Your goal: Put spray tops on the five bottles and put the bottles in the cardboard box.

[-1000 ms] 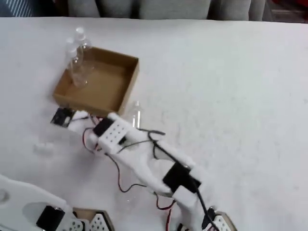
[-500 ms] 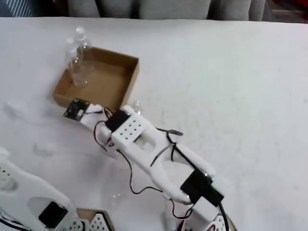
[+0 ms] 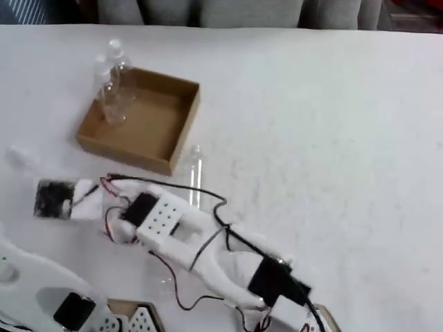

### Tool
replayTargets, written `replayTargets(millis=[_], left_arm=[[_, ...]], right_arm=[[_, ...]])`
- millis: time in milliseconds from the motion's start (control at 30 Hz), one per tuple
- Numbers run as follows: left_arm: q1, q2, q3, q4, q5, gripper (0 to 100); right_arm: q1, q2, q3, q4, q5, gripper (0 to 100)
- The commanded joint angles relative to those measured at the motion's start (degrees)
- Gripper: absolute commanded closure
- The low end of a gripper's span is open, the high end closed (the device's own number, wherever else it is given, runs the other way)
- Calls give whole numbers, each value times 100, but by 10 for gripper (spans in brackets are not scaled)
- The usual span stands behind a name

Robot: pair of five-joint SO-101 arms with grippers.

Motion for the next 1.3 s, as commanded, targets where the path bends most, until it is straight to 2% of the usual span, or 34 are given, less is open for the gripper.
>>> replayTargets(millis=[0,300,833,1200,1267], left_arm=[[-180,-101,-229,-220,-105,980],[-224,-92,-229,-220,-114,980],[-180,-92,-220,-220,-105,980],[-198,-92,-220,-378,-105,980],[-198,-92,-220,-378,-105,980]], right_arm=[[-84,365,-695,-171,281,776],[-224,1640,-2198,-171,308,772],[-321,3108,-3499,-154,290,776],[-418,2738,-3859,725,237,776],[-453,2695,-3859,752,44,776]])
